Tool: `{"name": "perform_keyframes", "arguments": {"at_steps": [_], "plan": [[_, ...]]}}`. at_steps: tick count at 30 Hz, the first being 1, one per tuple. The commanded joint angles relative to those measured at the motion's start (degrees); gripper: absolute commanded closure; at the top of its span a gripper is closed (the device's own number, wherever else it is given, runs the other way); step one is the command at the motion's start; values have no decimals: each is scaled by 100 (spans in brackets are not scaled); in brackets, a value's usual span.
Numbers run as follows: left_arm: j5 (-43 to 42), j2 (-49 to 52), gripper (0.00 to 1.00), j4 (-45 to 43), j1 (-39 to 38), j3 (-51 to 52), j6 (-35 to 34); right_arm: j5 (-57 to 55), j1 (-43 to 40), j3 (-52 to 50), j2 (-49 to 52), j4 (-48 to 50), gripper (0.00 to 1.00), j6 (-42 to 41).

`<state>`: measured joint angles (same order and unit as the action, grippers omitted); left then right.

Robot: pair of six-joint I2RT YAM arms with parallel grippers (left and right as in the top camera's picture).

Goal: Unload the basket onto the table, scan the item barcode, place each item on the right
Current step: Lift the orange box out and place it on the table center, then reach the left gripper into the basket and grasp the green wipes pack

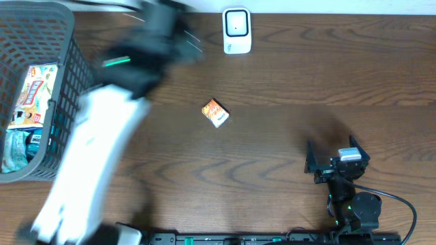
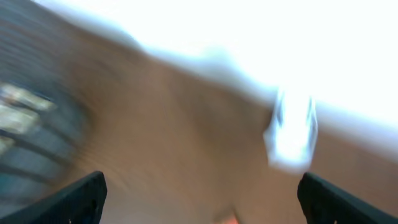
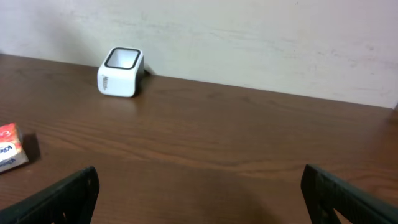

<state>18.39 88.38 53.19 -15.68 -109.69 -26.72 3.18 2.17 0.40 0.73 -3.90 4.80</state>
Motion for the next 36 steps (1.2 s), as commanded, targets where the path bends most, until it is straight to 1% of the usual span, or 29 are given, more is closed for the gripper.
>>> {"name": "perform_keyframes", "arguments": {"at_steps": [1, 2, 3, 4, 5, 7, 9, 11, 13, 18, 22, 26, 36], "plan": [[1032, -691, 2, -160, 1394, -120, -116, -4, 11, -7, -24, -22, 1, -68], [981, -776, 2, -138, 2092, -120, -511, -4, 11, -7, -24, -22, 1, -68], [892, -780, 2, -94, 2435, -118, -682, -4, 11, -7, -24, -22, 1, -68], [656, -767, 2, -9, 2955, -118, -905, -4, 11, -7, -24, -22, 1, -68], [278, -688, 2, 116, 3521, -118, -1106, -4, 11, -7, -24, -22, 1, -68], [-568, -450, 2, 337, 4347, -118, -1353, -4, 11, -7, -24, -22, 1, -68], [-1259, -103, 2, 516, 4920, -118, -1475, -4, 11, -7, -24, -22, 1, -68], [-1495, 323, 2, 800, 5289, -118, -1790, -4, 11, -7, -24, -22, 1, -68], [-1482, 745, 2, 999, 5464, -118, -2035, -4, 11, -7, -24, -22, 1, -68], [-1447, 1764, 2, 1088, 5510, -101, -2100, -4, 11, -7, -24, -22, 1, -68], [-914, 2415, 2, 1167, 5519, 7, -2629, -7, 11, -7, -24, -22, 1, -68], [-549, 2942, 2, 1056, 5521, 28, -2653, -4, 11, -7, -24, -22, 1, -68], [-415, 3786, 2, 1263, 5598, 96, -2653, -4, 11, -7, -24, -22, 1, -68]]}}
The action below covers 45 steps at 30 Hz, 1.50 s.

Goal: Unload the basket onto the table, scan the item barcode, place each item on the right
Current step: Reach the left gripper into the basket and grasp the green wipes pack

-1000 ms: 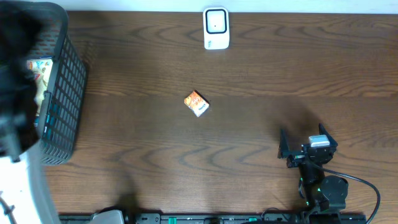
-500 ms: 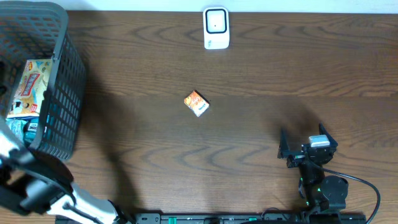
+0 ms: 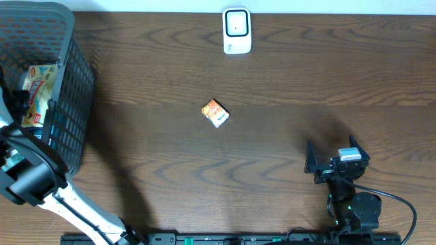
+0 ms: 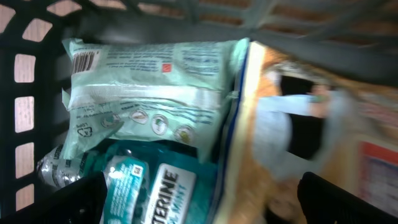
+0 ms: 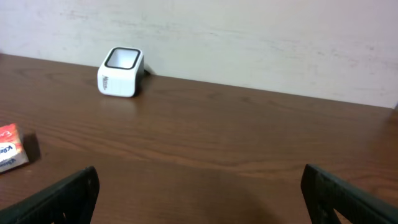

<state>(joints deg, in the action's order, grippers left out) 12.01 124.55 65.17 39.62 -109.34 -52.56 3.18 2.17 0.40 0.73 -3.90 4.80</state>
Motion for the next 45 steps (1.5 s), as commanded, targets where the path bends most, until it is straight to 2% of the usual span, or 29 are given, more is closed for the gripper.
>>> {"name": "perform_keyframes", "arguments": {"at_steps": [1, 8, 10, 16, 22, 26, 27, 29, 31, 37, 45], "plan": [[223, 223, 2, 59, 98, 101, -72, -7, 11, -7, -24, -22, 1, -68], [350, 369, 1, -37, 354, 227, -55, -7, 11, -7, -24, -22, 1, -68], [374, 369, 2, -142, 417, 227, 149, -4, 11, -7, -24, -22, 1, -68], [374, 420, 15, -398, 472, 232, 588, -4, 11, -7, -24, -22, 1, -68], [398, 437, 40, -621, 472, 442, 647, -4, 11, -7, -24, -22, 1, -68], [400, 437, 48, -1005, 472, 879, 649, -4, 11, -7, -24, -22, 1, -68], [404, 437, 59, -1141, 472, 1023, 675, -7, 11, -7, -24, -22, 1, -68], [446, 437, 92, -1379, 472, 1309, 719, -4, 11, -7, -24, -22, 1, -68], [549, 437, 93, -1467, 472, 1421, 743, -4, 11, -7, -24, -22, 1, -68], [566, 127, 93, -1473, 433, 1244, 1381, -4, 11, -7, -24, -22, 1, -68], [564, -1499, 93, -1499, 227, 1191, 1460, -7, 11, -7, -24, -22, 1, -68]]}}
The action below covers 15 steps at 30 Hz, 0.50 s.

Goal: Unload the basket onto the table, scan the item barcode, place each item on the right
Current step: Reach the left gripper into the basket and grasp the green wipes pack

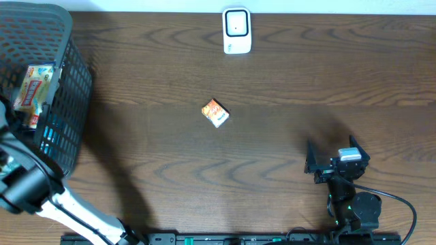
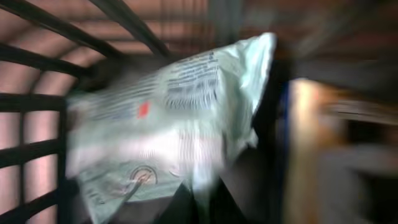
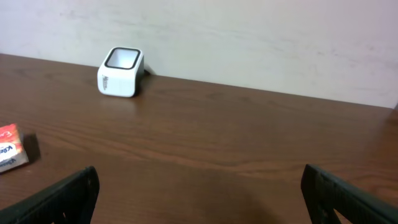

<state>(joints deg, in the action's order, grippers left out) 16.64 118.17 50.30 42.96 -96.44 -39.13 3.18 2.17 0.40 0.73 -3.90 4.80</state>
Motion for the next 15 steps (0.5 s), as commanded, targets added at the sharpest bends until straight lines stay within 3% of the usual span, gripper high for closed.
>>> {"name": "perform_keyframes", "arguments": {"at_steps": [1, 6, 11, 12, 13, 14, 15], "plan": [[101, -1069, 93, -24, -142, -98, 118, -4, 11, -7, -24, -22, 1, -68], [101, -1923, 93, -61, -341, -98, 118, -7, 11, -7, -24, -22, 1, -68], [101, -2149, 93, -79, -492, -96, 70, -4, 11, -7, -24, -22, 1, -68], [101, -2109, 74, -74, -492, -92, 70, -4, 11, -7, -24, -22, 1, -68], [98, -2055, 41, -68, -490, -81, 31, -4, 11, -7, -24, -22, 1, -68], [101, -1989, 19, -55, -490, -66, 7, -4, 11, -7, -24, -22, 1, -68], [103, -1904, 17, -46, -490, -33, 11, -4, 11, -7, -24, -22, 1, -68]]}}
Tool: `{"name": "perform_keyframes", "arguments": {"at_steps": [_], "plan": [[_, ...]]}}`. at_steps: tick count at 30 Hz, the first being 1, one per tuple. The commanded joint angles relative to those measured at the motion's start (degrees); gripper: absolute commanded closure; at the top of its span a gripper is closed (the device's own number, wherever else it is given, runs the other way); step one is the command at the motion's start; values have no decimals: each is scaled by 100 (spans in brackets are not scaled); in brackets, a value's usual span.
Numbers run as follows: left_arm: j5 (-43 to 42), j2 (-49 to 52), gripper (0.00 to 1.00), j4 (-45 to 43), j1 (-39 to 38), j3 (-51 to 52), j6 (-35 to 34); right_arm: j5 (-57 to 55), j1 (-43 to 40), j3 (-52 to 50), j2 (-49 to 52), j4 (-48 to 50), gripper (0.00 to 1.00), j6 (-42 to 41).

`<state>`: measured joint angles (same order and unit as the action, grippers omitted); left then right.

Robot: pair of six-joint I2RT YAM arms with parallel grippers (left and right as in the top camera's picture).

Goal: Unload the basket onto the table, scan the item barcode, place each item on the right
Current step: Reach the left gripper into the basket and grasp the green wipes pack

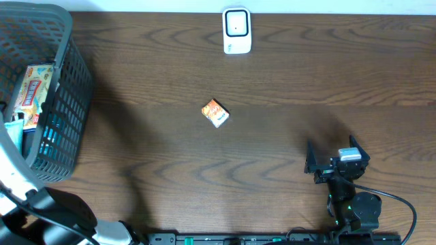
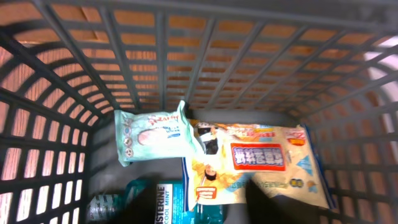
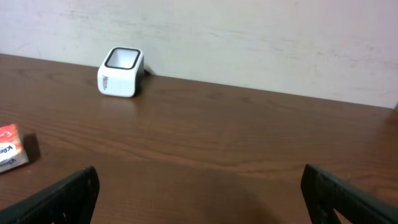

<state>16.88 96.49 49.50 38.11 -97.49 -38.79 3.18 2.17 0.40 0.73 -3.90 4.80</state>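
Observation:
The left wrist view looks down into a dark mesh basket (image 2: 56,93). On its floor lie a pale green wipes pack (image 2: 154,132), a yellow snack bag (image 2: 255,163) and a teal mouthwash bottle (image 2: 163,205). My left gripper (image 2: 199,202) hangs above them. Its dim, blurred fingers stand apart with nothing between them. A small orange box (image 1: 215,113) lies mid-table. The white scanner (image 1: 236,30) stands at the far edge. My right gripper (image 1: 337,163) rests open at the near right, holding nothing.
The basket (image 1: 65,102) takes up the table's far left corner, and my white left arm (image 1: 17,170) reaches over its near rim. From the right wrist the scanner (image 3: 120,72) stands against a pale wall, with the orange box (image 3: 11,154) at the left edge.
My left gripper was down close against the wipes pack, its fingers together at the frame's bottom middle. Now it is higher over the basket with fingers apart, and the pack lies on the floor. Right arm unchanged.
First my left arm was over the table near the basket, blurred. Then its open gripper was inside the basket above the wipes, bottle and snack bag. Later it was pressed close on the wipes pack. Now it is above the items, holding none.

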Motion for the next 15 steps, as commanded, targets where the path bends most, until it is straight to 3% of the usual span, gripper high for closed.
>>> {"name": "perform_keyframes", "arguments": {"at_steps": [1, 6, 8, 11, 15], "plan": [[81, 348, 16, 55, -4, 103, -24, -7, 11, -7, -24, -22, 1, -68], [245, 804, 14, 74, 35, 256, 57, -4, 11, -7, -24, -22, 1, -68], [334, 1036, 2, 116, 118, 299, -267, -7, 11, -7, -24, -22, 1, -68], [332, 1331, 2, 142, 271, 343, -804, -4, 11, -7, -24, -22, 1, -68], [332, 1711, 2, -28, 426, 343, -728, -4, 11, -7, -24, -22, 1, -68]]}}
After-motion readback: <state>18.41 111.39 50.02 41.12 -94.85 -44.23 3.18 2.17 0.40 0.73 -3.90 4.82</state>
